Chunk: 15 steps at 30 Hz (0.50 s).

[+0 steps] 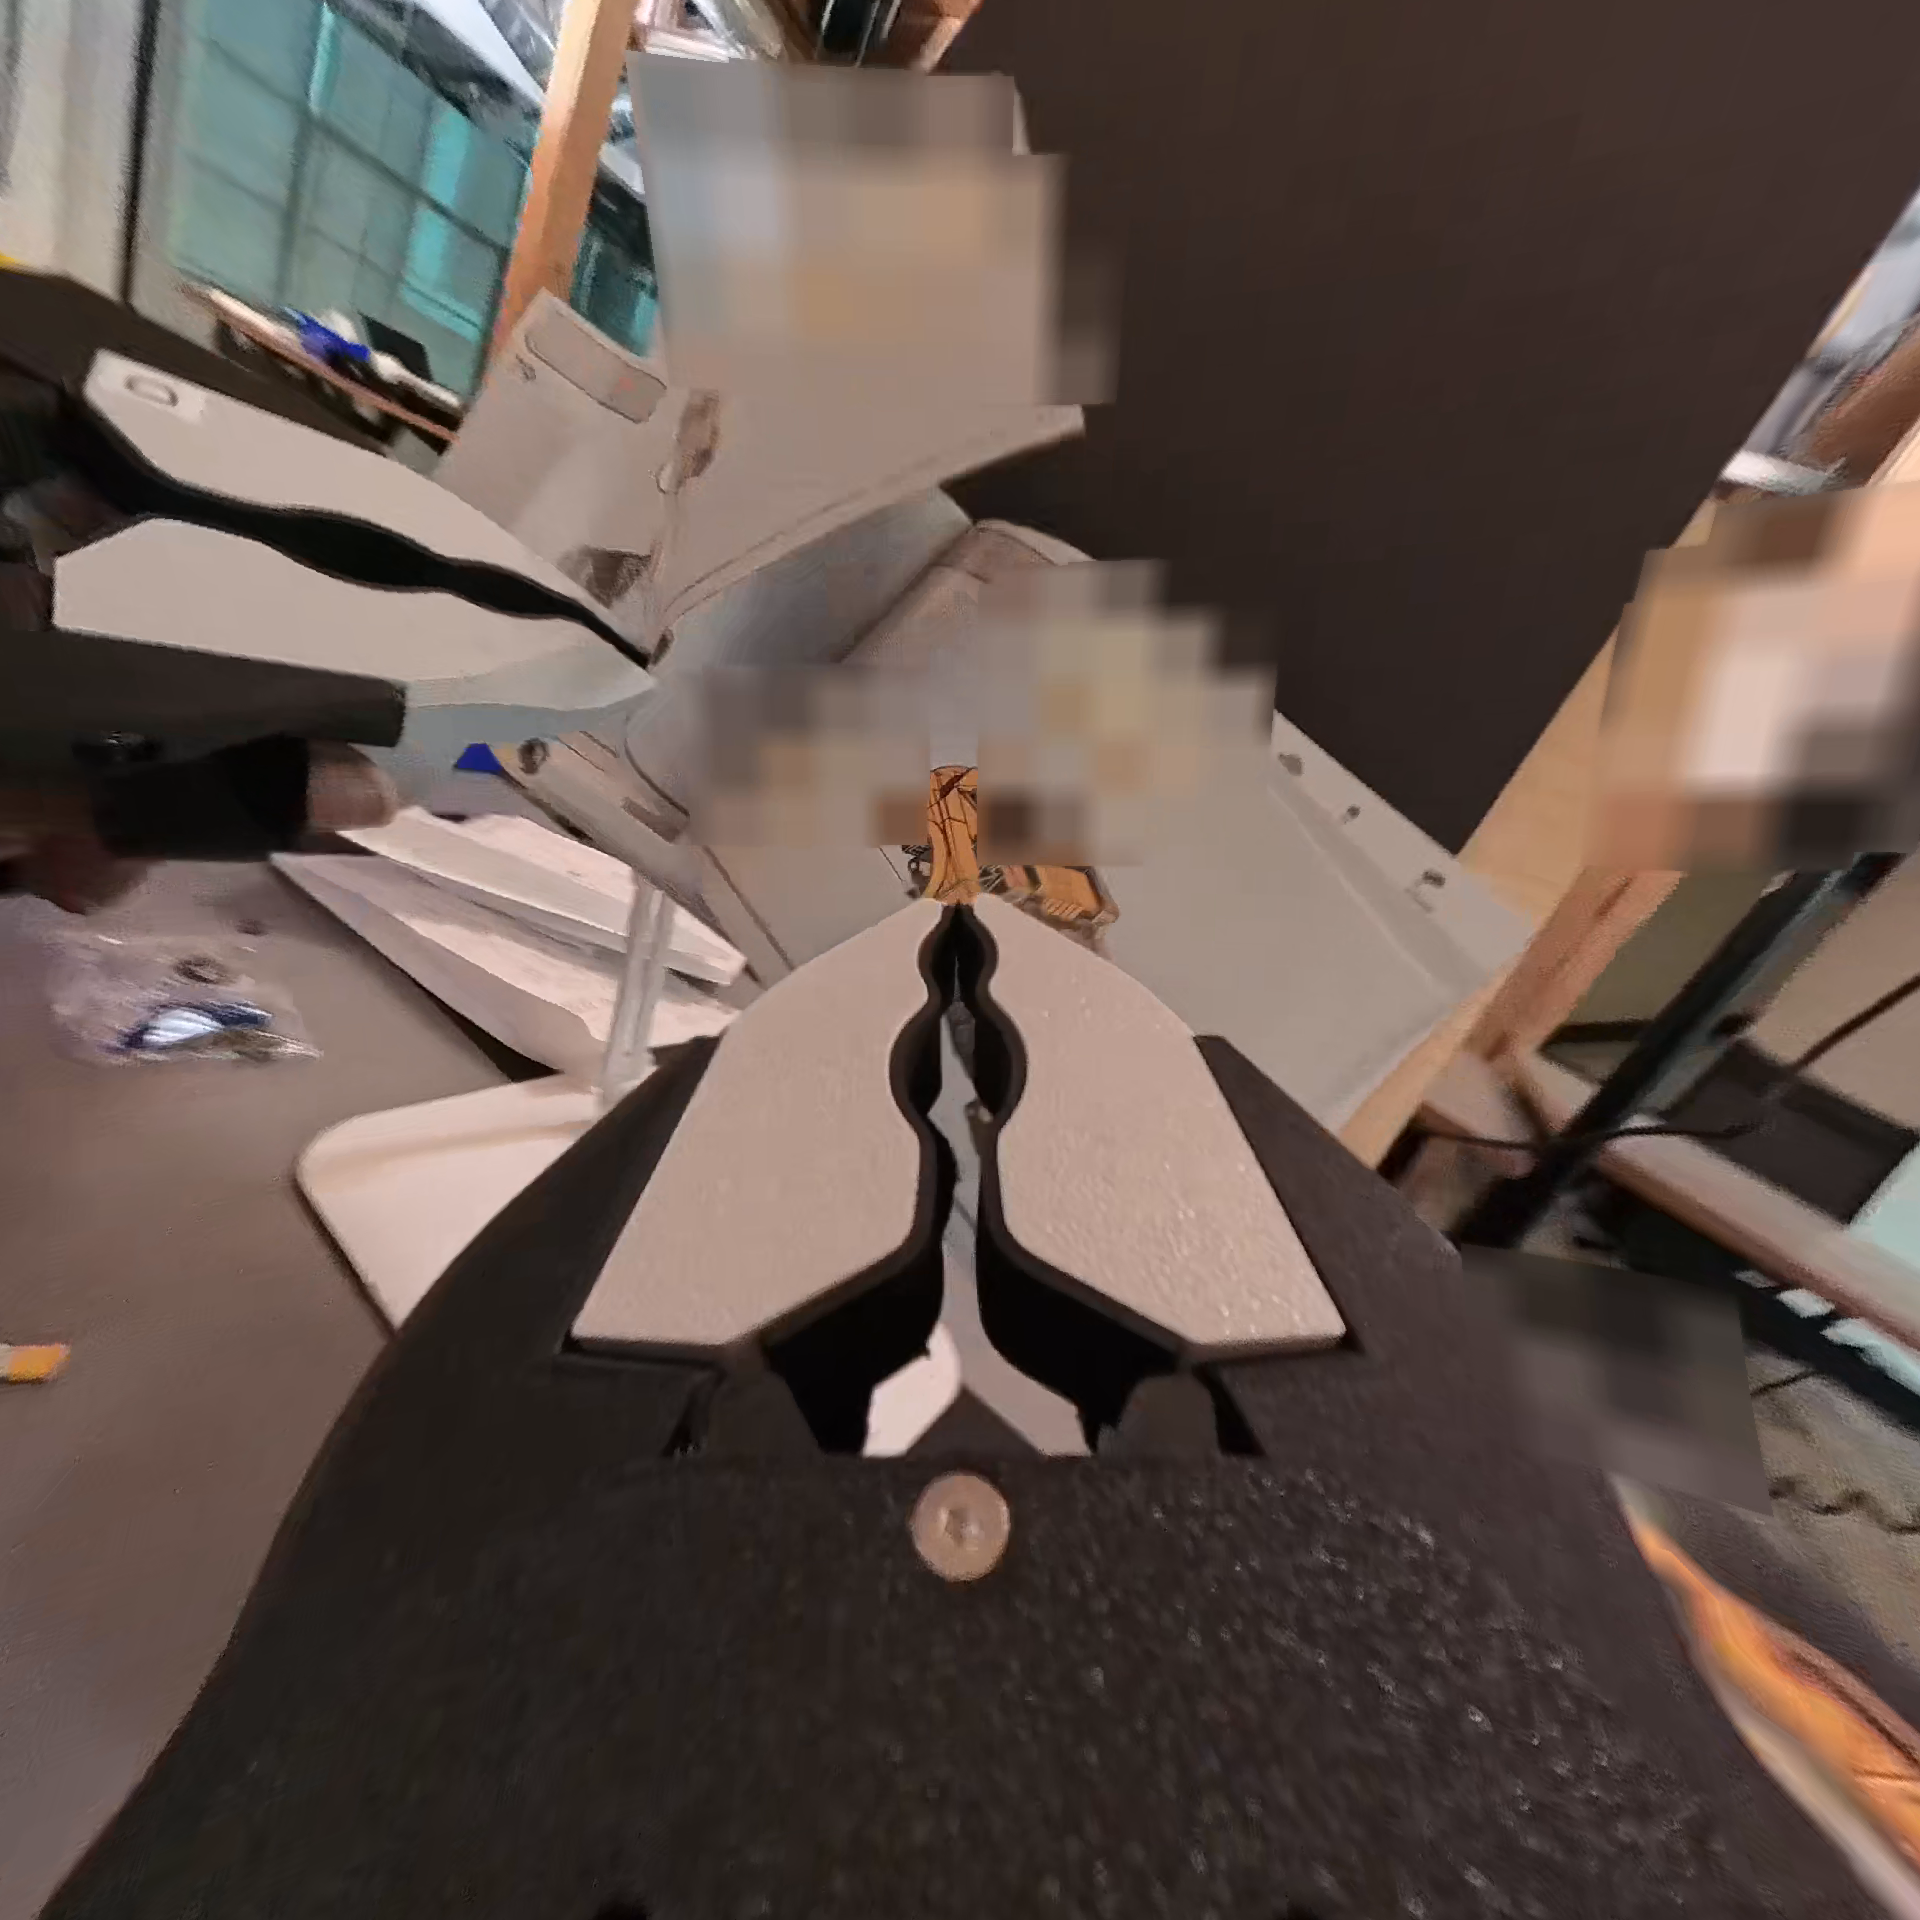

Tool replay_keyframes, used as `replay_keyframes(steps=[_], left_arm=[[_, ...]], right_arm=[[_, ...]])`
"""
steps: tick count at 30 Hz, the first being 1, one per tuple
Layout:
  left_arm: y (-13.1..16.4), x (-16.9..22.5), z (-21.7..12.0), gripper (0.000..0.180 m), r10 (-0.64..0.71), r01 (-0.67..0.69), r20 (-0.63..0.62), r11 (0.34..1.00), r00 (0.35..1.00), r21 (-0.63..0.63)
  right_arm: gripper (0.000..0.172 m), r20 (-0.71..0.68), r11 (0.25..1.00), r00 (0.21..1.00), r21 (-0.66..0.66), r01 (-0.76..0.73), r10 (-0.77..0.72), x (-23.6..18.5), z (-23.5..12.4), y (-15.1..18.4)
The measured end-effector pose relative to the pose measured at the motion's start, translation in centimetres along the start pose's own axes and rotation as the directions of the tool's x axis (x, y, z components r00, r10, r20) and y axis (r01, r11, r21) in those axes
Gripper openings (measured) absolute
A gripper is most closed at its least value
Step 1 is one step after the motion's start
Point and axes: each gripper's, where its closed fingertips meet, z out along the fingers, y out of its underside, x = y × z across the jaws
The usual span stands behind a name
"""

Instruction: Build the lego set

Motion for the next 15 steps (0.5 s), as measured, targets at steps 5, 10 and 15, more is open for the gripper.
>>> replay_keyframes(steps=[5, 10, 15], left_arm=[[-0.3, -0.8, -0.7, 0.000, -0.157, 0.161, -0.069, 0.985, 0.985, 0.055], [-0.6, -0.3, -1.0, 0.000, -0.250, 0.268, -0.178, 0.960, 0.952, 0.085], [-0.7, 0.5, -1.2, 0.000, -0.272, 0.302, -0.244, 0.948, 0.931, 0.095]], right_arm=[[0.012, 0.115, 0.984, 0.978, -0.003, -0.177, 0.176, -1.8, 0.0, -0.4], [0.025, 0.219, 0.967, 0.945, 0.019, -0.252, 0.242, -4.5, 0.5, -3.7], [0.028, 0.247, 0.981, 0.957, 0.081, -0.175, 0.150, -6.3, 1.5, -7.2]])
